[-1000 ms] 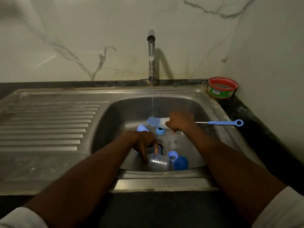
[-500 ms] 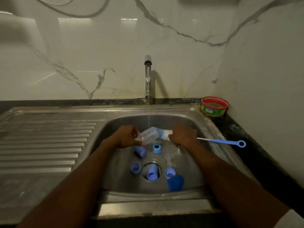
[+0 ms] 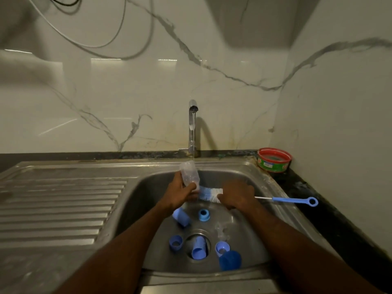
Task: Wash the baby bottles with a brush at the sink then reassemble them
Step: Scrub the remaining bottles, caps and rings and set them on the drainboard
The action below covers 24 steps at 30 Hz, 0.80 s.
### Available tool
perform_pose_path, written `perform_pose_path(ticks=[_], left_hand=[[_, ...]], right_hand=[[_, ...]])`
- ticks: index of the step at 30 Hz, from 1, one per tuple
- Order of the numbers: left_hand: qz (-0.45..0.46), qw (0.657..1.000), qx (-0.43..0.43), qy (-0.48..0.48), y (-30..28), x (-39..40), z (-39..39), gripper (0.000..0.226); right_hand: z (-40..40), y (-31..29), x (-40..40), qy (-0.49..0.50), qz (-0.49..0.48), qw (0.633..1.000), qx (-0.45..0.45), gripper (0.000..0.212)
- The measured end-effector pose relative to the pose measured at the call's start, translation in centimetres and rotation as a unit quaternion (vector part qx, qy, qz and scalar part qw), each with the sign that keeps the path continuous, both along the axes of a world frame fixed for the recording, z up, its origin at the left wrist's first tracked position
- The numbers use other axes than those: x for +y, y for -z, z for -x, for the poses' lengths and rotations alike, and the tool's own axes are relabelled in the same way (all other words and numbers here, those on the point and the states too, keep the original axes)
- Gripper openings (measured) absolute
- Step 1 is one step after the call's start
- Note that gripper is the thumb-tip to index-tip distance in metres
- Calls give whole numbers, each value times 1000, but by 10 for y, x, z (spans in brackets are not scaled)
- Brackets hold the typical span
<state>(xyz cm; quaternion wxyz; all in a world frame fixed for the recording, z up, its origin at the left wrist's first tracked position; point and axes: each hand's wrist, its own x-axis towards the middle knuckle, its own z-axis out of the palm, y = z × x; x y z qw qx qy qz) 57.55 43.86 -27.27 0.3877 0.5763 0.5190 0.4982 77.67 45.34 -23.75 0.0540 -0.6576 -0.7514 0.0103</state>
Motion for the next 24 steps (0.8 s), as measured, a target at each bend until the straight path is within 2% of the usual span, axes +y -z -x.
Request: perform_pose_path(ticks=[4, 7, 14, 19, 24], left_hand=[[14, 990, -140, 8, -12, 11, -17, 43], [21, 982, -187, 11, -17, 24, -27, 44], [-15, 981, -192, -3, -17, 22, -28, 33], [-47, 988, -145, -37, -16, 24, -25, 29], [-41, 990, -117, -70, -4, 23, -25, 27]], right_hand=[[1, -1, -1, -11, 18, 1000, -2, 40], [0, 0, 1, -24, 33, 999, -14, 39], [-1, 2, 2, -40, 39, 998, -29, 36], [2, 3, 3, -39, 28, 998, -36, 35], [4, 4, 3, -39, 31, 998, -40, 38]])
